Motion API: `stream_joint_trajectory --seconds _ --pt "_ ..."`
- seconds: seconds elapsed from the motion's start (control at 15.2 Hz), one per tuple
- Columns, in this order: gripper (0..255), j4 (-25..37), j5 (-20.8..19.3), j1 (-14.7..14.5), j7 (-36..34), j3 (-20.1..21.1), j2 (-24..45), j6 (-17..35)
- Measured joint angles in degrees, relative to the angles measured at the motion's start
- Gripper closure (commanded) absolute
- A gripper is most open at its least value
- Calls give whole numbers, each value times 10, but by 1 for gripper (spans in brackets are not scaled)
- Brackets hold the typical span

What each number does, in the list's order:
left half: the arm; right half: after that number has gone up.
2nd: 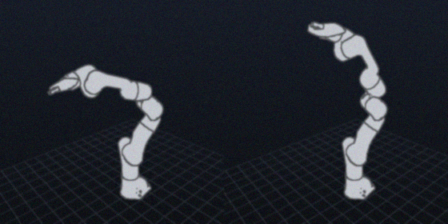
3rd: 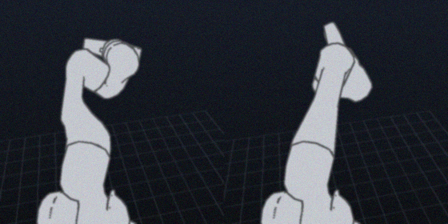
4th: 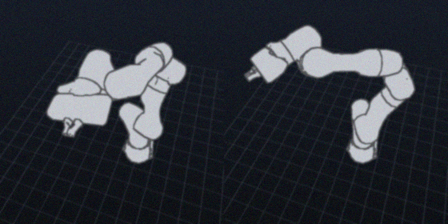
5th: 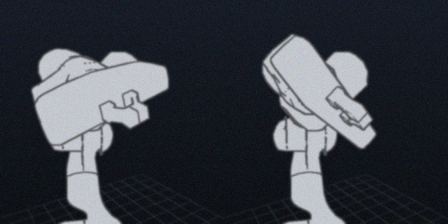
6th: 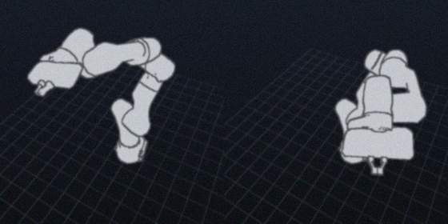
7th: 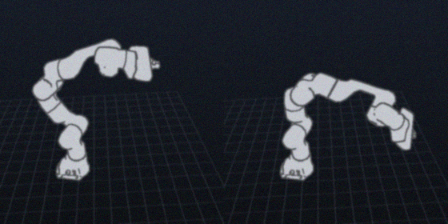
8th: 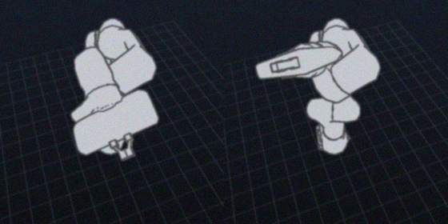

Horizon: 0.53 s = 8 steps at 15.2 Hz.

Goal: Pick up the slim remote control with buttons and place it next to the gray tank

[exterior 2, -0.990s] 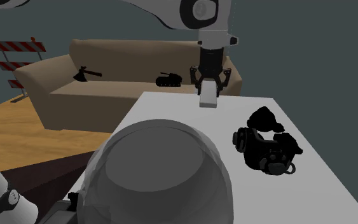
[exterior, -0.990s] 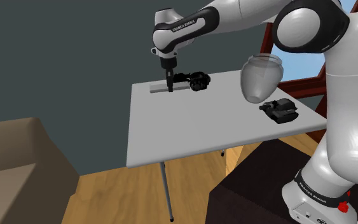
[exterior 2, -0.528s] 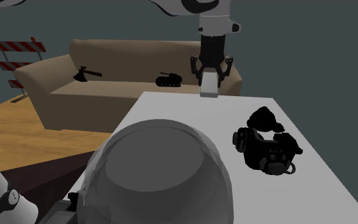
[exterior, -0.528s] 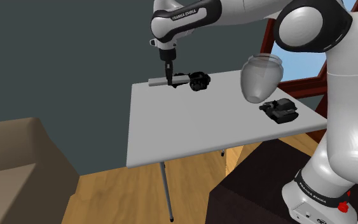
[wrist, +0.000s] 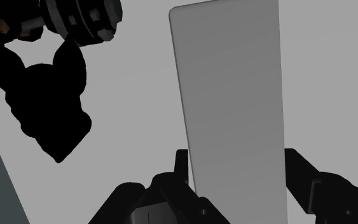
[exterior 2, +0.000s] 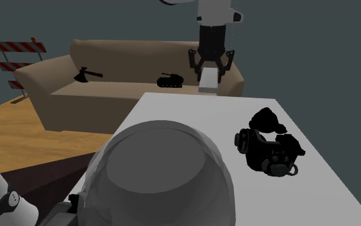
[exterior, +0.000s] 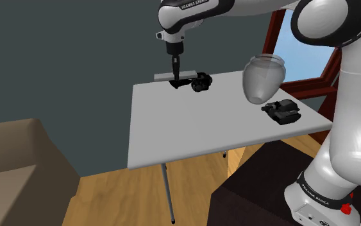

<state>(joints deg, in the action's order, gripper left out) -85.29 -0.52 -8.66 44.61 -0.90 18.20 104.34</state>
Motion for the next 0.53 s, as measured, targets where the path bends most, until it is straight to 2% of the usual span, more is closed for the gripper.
stream_joint_trajectory --seconds 0.53 --pt "255 -191 0 38 64 -26 -143 48"
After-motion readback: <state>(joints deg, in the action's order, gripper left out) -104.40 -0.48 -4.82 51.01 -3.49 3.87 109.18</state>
